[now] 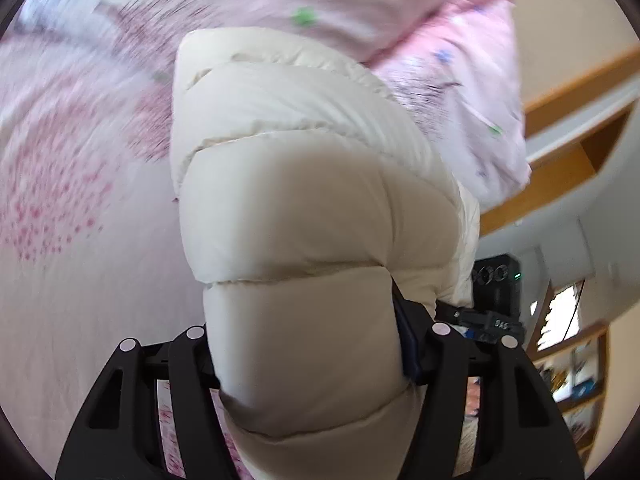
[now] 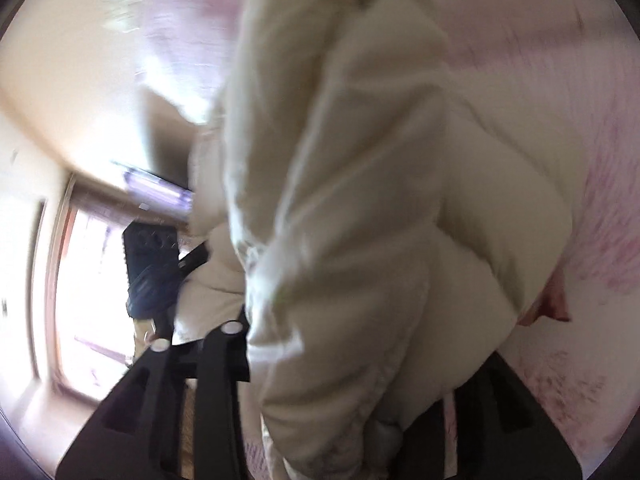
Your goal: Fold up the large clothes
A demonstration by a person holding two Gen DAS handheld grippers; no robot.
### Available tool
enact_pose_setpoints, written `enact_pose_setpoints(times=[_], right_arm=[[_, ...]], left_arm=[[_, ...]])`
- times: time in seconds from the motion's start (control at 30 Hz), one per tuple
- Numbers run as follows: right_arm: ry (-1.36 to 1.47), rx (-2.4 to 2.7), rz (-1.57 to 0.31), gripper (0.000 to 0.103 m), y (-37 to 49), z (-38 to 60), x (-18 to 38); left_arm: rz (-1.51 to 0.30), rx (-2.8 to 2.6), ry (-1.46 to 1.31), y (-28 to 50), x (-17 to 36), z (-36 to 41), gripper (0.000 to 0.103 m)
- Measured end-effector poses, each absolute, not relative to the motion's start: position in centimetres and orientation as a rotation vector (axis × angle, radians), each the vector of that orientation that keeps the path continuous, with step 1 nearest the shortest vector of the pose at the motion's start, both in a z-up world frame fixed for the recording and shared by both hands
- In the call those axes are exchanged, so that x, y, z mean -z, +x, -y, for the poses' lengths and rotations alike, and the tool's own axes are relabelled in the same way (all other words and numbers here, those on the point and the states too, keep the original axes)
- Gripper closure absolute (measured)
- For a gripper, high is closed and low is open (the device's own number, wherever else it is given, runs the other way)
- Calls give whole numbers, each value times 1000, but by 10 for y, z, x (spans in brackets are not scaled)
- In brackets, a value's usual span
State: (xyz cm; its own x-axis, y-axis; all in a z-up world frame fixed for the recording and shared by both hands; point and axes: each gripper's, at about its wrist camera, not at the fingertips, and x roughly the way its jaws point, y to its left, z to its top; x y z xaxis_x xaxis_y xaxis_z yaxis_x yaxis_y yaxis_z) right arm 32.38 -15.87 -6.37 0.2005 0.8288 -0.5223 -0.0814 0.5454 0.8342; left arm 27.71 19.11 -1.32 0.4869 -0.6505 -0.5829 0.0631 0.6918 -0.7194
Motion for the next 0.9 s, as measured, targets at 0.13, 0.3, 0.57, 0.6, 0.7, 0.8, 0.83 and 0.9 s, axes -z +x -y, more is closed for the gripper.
enact_pose_setpoints(times=[0.13,0.3,0.57,0.6,0.7,0.8,0.83,0.9], right_arm=[[756,-649,-1224,39,317,165,67],[639,-467,-1133,28,292,185,34],[191,-377,-769,46,178,146,-34],[162,-391,-769,49,171,126,-34],[101,-415,-813,54,168,86,-14],[65,-388,-868,54,160,78,5],[56,-373,-889,54,156,73,8],[63,-359,-941,54,165,83,22]], left_arm=[[-980,451,-663,280,15,-191,33],[-931,374,-572,273,-13,-192,25],[-647,239,-217,186,-67,-162,13],[-629,232,-170,178,-69,-151,12],[-613,243,-98,162,-65,-125,11],[-627,246,-27,154,-53,-108,11],[-643,241,13,155,-47,-99,11],[-677,235,58,157,-35,-91,11]])
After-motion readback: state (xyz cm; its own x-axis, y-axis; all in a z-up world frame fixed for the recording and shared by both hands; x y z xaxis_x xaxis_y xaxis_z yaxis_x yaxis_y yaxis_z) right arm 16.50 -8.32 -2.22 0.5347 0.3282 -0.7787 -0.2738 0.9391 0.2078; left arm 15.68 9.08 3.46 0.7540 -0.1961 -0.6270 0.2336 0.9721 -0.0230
